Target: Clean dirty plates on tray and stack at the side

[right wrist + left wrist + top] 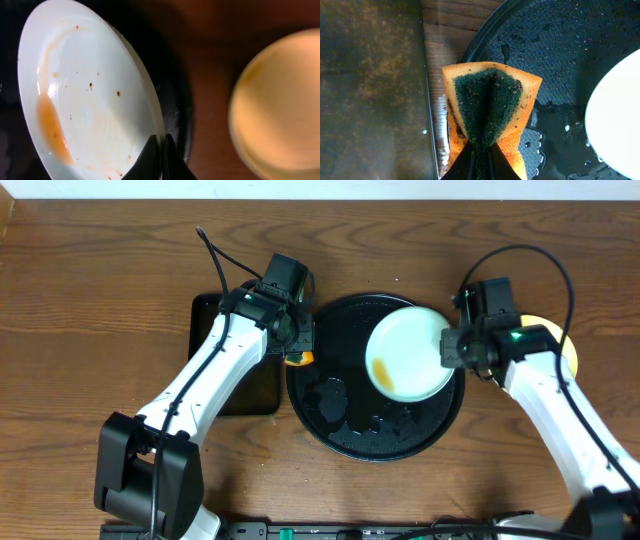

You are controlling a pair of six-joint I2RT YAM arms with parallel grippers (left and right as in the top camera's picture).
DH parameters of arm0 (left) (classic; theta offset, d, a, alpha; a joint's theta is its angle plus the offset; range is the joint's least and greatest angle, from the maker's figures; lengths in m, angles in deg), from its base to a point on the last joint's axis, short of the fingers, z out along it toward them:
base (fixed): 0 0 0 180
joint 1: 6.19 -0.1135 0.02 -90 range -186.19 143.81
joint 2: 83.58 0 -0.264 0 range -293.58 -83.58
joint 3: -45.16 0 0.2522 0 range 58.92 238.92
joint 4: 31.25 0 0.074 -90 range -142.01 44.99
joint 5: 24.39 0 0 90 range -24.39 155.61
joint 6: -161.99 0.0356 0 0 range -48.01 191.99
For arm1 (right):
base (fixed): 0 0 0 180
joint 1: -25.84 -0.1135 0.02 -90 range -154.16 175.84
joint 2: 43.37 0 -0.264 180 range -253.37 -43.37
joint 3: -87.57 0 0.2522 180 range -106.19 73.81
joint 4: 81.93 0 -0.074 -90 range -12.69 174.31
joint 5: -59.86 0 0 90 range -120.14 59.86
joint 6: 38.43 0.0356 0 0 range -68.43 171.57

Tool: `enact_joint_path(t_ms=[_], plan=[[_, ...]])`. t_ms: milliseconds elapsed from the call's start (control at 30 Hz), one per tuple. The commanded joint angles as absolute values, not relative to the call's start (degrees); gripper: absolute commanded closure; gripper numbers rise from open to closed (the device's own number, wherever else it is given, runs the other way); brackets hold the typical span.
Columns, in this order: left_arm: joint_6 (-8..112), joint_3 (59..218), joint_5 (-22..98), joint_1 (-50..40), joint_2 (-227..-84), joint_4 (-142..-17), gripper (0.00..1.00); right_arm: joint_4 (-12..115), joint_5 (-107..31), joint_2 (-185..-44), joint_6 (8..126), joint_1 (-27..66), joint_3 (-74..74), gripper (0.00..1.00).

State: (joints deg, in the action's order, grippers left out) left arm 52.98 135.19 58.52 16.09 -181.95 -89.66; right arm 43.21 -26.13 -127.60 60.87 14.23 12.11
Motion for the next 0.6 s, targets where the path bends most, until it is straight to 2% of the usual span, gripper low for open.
enact_joint_path(t_ms=[0,267,400,567], plan=[[53.9,135.2,59.5,15.9,-182.0,-89.7,0.93,45.0,-15.7,-124.7,54.2,9.6,10.8,0.99],[53.9,135.2,59.5,15.9,-182.0,-89.6,0.92,47.1,3.1,-124.4,52.8,-5.9,10.8,0.99],[53.9,135.2,59.5,15.9,-182.0,-89.5,0.93,49.7,20.3,-124.4,52.8,-17.2,10.8,0.99],[53.9,135.2,59.5,15.9,-182.0,-89.5,0.92,52.7,29.1,-124.4,52.8,-22.4,10.8,0.99]])
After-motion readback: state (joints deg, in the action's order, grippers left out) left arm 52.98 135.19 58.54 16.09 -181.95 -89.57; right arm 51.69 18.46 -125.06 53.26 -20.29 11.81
